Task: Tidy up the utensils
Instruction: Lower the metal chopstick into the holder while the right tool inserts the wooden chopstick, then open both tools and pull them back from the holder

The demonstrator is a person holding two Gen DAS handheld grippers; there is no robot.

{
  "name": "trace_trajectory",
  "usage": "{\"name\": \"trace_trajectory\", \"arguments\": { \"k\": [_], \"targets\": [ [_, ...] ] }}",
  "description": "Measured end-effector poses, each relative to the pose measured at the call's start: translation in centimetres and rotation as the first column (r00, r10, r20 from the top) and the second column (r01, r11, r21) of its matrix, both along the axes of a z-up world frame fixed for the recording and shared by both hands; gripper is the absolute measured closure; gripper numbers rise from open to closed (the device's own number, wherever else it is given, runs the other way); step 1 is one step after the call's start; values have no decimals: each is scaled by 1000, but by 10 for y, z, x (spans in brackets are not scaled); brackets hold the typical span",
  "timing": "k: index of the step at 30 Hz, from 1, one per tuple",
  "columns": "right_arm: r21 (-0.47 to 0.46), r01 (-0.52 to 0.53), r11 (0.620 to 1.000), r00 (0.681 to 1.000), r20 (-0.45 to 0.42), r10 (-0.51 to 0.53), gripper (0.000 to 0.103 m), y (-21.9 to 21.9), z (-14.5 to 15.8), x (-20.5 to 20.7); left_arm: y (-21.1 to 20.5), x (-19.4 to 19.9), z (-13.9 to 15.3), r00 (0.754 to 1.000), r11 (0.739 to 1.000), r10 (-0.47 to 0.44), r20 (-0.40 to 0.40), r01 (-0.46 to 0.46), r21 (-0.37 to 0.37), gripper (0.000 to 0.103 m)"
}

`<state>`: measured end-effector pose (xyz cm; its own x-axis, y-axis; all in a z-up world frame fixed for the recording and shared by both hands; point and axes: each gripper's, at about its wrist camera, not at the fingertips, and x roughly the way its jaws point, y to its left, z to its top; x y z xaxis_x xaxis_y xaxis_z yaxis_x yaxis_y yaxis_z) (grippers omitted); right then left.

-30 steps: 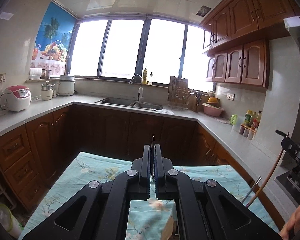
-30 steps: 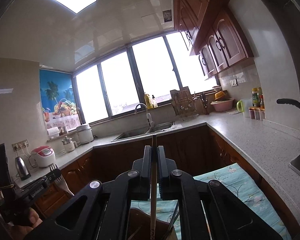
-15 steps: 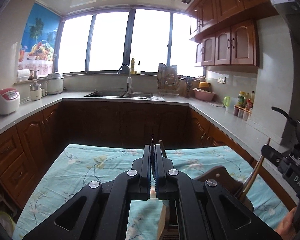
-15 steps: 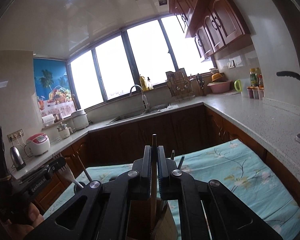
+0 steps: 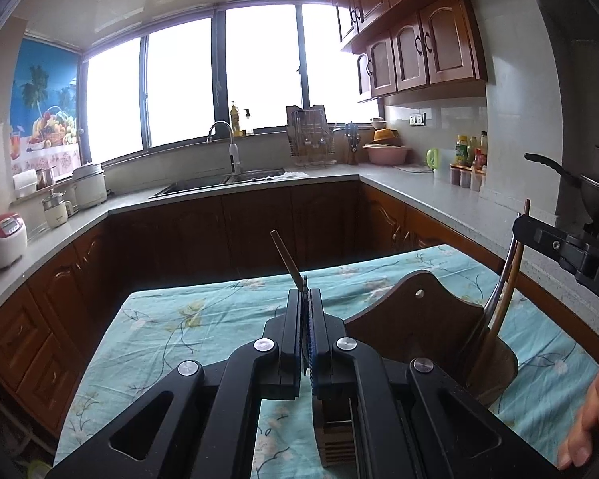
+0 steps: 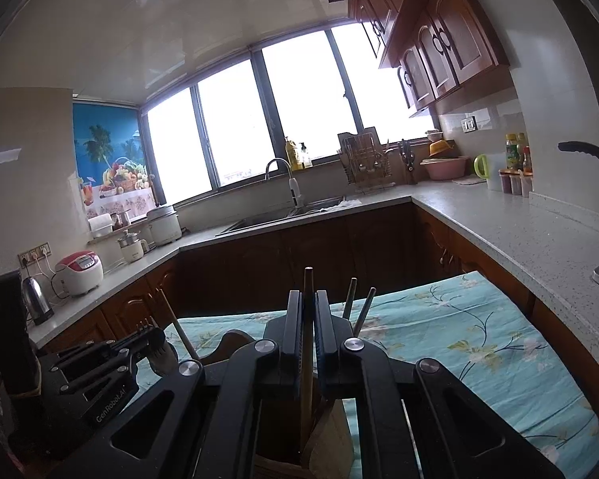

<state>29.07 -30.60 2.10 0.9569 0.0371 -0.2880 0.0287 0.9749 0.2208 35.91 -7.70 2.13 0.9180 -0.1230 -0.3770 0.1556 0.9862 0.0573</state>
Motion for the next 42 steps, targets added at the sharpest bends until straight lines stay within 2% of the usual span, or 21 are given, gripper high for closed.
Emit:
{"name": "trace_trajectory", "arguments": {
  "k": [6, 9, 11, 14, 17, 21, 23, 24, 26, 28, 29, 31, 32, 34, 42],
  "targets": [
    [13, 5, 1000, 1000, -19, -4, 97, -7, -2, 2, -1, 0, 3, 1000, 1000, -2, -11, 2, -10, 101],
    [14, 4, 1000, 999, -32, -4, 93, -7, -6, 3, -2, -2, 4, 1000, 1000, -4, -9, 4, -13, 99],
    [20, 5, 1000, 999, -38, -4, 93, -8, -7, 3, -4, -2, 4, 1000, 1000, -7, -11, 7, -16, 97],
    [31, 6, 999, 999, -40, -5, 93, -9, -7, 2, -3, -5, 3, 1000, 1000, -5, -8, 5, -19, 86],
    [33, 8, 999, 999, -43, -7, 90, -10, -5, 0, -2, -6, 5, 1000, 1000, 1, -7, -1, -27, 84],
    [34, 14, 999, 999, -34, -13, 72, -9, -2, -4, -3, -7, 2, 1000, 1000, -2, -12, 1, -29, 83],
    [35, 16, 999, 999, -32, -15, 69, -9, -1, -6, -3, -9, 4, 1000, 1000, -1, -14, 0, -28, 76],
    [36, 18, 999, 999, -32, -17, 67, -9, 0, -8, -3, -10, 4, 1000, 1000, 3, -11, -3, -28, 66],
    [38, 22, 999, 999, -33, -21, 59, -10, 1, -10, -1, -14, 6, 1000, 999, 11, -5, -11, -31, 37],
    [45, 20, 999, 999, -35, -19, 46, -12, 1, -14, 3, -22, 8, 1000, 999, 27, 0, -27, -41, 19],
    [50, 19, 999, 999, -36, -18, 41, -12, 1, -16, 4, -25, 8, 1000, 999, 26, 4, -26, -47, 19],
    [56, 19, 998, 999, -33, -17, 23, -13, 2, -23, 7, -33, 8, 1000, 998, 23, -6, -23, -55, 17],
    [59, 18, 998, 999, -31, -16, 21, -14, 3, -26, 9, -36, 8, 1000, 998, 23, -16, -24, -58, 12],
    [63, 18, 998, 999, -39, -16, 12, -16, 4, -36, 15, -43, 8, 999, 997, 28, -39, -31, -70, 10],
    [88, 55, 995, 993, -113, -44, 10, -32, -6, -77, 37, -78, -4, 987, 989, 51, -151, -71, -130, 9]
  ]
}}
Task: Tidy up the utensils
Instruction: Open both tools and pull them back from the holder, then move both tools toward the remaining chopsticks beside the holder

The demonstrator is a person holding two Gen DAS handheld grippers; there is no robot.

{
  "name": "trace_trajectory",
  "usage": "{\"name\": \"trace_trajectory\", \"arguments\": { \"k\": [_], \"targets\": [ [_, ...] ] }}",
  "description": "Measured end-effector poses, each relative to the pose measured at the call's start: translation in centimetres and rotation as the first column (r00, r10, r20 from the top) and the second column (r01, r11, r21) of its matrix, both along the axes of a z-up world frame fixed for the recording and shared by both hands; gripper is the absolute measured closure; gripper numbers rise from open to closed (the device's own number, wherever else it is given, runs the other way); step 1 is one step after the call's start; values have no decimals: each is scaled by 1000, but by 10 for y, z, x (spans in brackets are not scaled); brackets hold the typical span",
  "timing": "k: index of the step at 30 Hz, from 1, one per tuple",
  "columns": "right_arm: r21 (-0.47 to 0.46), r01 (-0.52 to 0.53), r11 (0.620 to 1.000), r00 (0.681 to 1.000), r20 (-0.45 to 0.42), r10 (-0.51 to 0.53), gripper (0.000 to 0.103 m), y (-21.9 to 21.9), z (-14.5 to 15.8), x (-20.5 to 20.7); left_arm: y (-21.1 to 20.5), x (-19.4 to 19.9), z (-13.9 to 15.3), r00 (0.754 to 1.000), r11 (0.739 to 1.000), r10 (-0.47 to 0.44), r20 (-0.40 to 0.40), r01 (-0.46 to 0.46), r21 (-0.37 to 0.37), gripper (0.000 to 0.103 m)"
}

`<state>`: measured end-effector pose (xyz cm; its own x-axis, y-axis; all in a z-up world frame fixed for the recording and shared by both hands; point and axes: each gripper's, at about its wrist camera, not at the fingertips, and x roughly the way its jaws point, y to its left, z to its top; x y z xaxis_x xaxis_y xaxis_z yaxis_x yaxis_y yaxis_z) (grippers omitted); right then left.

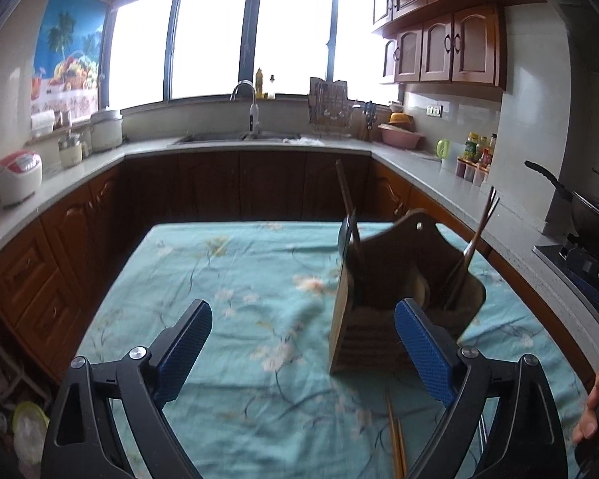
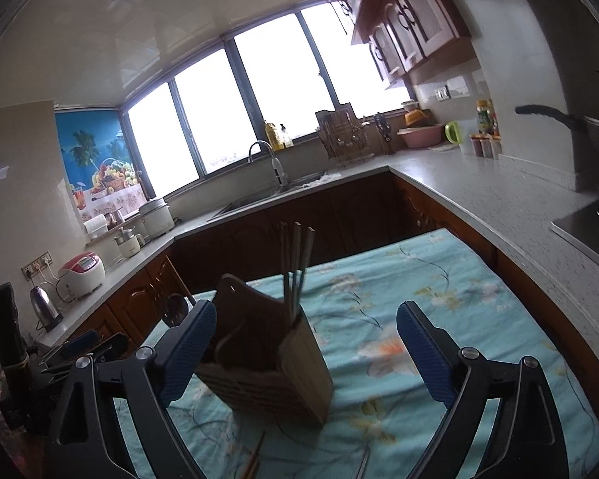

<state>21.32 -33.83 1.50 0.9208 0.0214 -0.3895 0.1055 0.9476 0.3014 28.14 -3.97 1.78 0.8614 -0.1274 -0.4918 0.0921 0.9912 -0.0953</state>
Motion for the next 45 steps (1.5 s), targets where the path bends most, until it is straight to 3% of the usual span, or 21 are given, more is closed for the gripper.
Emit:
{"name": "trace_trajectory", "arguments": {
  "k": [9, 20, 39, 41, 45],
  "targets": [
    [39, 57, 998, 996, -75, -54, 10, -15, -17, -49, 23, -45, -7, 997, 998, 16, -80, -21, -54, 9],
    [51, 48, 998, 983, -181, -38, 9, -5, -56, -95, 30, -88, -28, 987, 996, 14, -162, -28, -87, 9],
    [90, -45, 995, 937, -342, 73, 10, 23, -110, -143, 18, -94, -70, 959, 995, -27, -281, 0, -95, 9],
    [89, -61, 994, 931, -353, 89, 17, 28, -113, -147, 17, -92, -71, 957, 996, -26, -288, -1, -93, 9],
    [97, -109, 989, 905, -403, 139, 45, 41, -127, -146, 15, -85, -73, 954, 996, -28, -297, 0, -95, 9]
  ]
}}
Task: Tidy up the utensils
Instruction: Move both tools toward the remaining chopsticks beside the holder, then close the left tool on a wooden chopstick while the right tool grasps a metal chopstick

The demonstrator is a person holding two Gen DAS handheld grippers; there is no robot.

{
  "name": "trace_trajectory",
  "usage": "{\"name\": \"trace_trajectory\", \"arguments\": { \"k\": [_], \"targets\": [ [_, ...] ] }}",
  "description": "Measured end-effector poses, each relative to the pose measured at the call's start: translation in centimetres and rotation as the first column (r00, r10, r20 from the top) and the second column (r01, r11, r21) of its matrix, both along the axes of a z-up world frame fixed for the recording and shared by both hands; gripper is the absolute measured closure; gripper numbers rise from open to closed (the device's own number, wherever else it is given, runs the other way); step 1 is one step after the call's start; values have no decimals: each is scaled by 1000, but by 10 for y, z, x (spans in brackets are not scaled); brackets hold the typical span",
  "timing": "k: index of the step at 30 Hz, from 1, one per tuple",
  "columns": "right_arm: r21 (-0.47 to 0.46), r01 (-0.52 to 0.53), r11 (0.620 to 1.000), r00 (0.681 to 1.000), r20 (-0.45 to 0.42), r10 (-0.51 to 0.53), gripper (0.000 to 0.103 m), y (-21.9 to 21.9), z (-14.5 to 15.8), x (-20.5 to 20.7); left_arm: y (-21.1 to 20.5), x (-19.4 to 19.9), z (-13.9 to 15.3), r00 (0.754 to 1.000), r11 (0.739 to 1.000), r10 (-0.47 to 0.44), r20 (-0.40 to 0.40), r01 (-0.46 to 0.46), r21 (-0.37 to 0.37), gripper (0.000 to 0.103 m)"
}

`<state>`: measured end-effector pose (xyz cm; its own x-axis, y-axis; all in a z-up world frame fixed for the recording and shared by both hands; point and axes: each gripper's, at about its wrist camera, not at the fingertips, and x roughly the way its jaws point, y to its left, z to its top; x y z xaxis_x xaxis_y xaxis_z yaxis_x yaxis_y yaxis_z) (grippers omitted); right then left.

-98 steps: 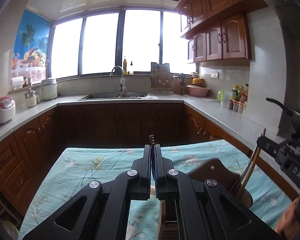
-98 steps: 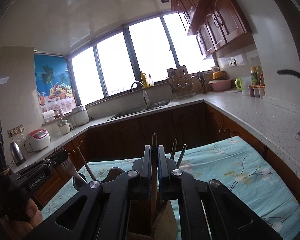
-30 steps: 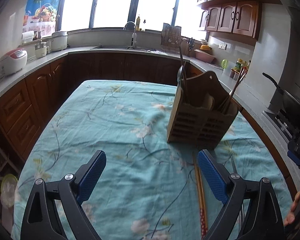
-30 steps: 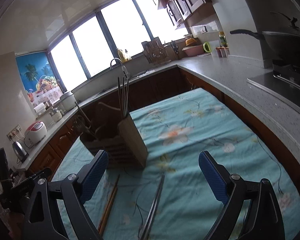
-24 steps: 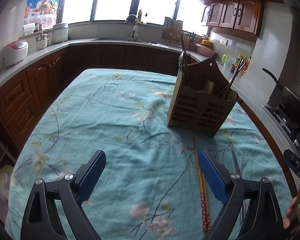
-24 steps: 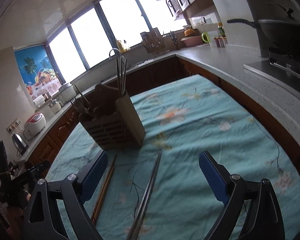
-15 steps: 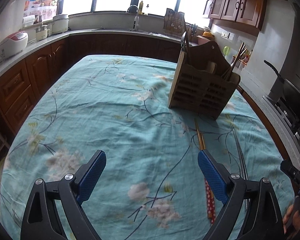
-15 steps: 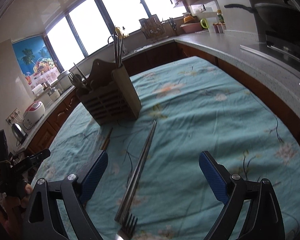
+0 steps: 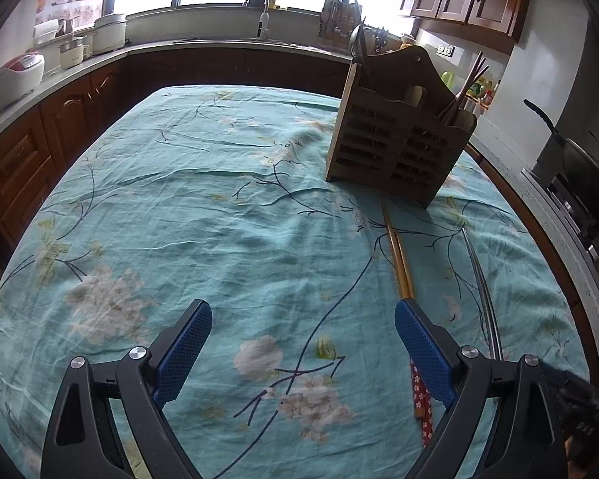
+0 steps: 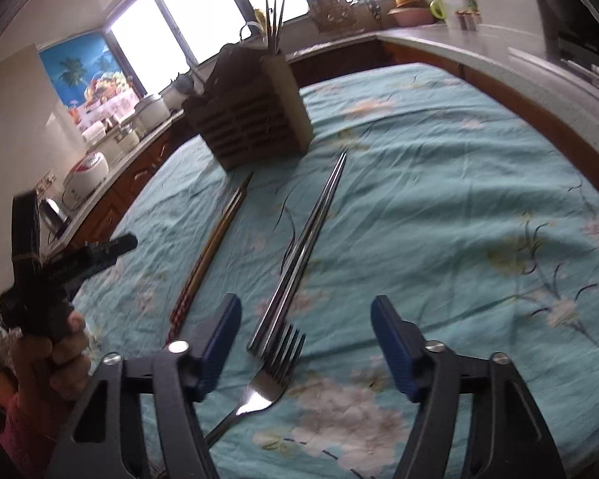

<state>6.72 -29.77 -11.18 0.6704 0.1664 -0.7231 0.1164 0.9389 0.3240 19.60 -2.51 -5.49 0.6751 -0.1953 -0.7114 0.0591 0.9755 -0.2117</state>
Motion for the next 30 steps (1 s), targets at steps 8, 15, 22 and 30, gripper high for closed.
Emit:
{"name": "trace_trajectory", "arguments": {
  "k": [8, 15, 22, 30],
  "targets": [
    [-3, -45, 999, 999, -20, 45, 98, 7, -5, 11, -16, 28, 1, 999, 999, -41, -24, 41, 12, 11],
    [-33, -16, 999, 999, 35, 17, 100, -14, 10, 42, -51, 83, -3, 993, 992, -107, -54, 110, 55, 20],
    [-68, 17, 998, 1000, 26, -16, 100, -41, 10, 89, -85, 146, -18, 985, 985, -132, -107, 142, 97, 41],
    [-37, 27, 999, 1000, 13, -26, 88, -53, 3, 99, -117, 168, -48, 974, 953, -178, -142, 206, 221, 89]
  ]
}}
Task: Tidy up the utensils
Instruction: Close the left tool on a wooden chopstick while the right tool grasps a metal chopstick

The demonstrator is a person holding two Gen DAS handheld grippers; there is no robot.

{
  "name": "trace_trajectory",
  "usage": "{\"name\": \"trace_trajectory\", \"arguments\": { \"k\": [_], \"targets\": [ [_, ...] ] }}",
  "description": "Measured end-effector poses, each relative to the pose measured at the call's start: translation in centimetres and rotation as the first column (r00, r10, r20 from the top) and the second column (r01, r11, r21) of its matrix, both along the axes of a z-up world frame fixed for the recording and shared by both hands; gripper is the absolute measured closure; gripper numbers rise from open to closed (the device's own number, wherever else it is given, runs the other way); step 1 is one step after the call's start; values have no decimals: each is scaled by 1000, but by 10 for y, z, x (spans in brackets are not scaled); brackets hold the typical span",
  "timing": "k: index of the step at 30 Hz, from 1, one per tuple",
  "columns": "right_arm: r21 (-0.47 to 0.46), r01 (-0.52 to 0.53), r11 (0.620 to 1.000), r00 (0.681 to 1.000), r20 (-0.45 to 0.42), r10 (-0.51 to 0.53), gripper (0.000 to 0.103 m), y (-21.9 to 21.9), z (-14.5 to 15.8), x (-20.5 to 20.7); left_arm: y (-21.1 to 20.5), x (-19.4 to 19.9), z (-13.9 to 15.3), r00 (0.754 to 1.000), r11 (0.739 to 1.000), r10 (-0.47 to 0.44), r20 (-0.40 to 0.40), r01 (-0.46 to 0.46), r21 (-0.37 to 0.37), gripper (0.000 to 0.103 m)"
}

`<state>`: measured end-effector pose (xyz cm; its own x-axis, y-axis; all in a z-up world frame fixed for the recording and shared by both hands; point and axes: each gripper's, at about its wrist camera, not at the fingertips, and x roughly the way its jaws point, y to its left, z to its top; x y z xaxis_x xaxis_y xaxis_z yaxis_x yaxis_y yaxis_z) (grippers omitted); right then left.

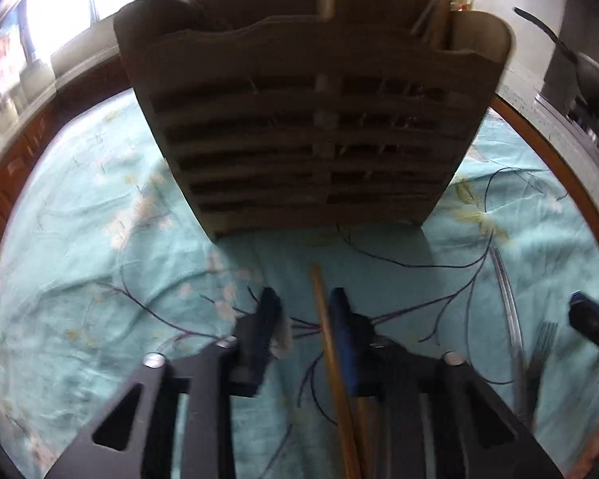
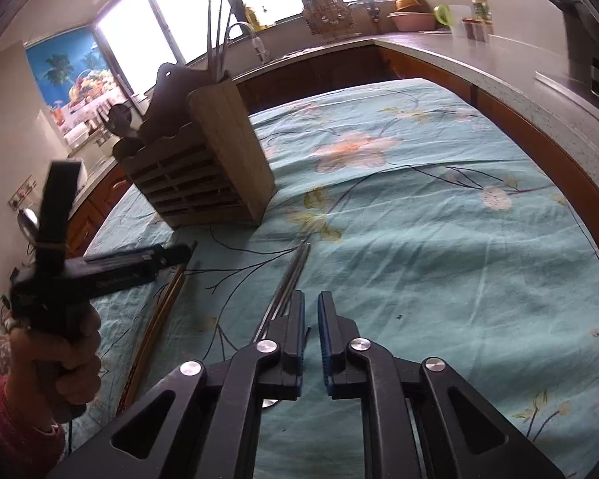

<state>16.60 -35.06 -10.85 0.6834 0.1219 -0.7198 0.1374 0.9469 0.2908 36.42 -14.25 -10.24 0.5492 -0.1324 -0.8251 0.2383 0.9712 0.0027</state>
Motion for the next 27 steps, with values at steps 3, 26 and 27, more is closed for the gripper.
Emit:
{"name": "trace_trajectory", "arguments": {
  "k": [3, 26, 27],
  "targets": [
    [29, 22, 999, 1000, -4, -21, 74, -5, -1, -7, 2, -5, -3, 1000, 1000, -25, 4, 25, -17, 96],
    [36, -43, 998, 999, 19, 42, 101, 18, 19, -10, 96, -103, 52, 999, 959, 25, 40, -12, -285, 99],
    [33, -47, 998, 998, 33, 45, 101, 20, 24, -12, 102, -110, 60, 998, 957, 28, 50, -12, -289, 99]
  ]
}}
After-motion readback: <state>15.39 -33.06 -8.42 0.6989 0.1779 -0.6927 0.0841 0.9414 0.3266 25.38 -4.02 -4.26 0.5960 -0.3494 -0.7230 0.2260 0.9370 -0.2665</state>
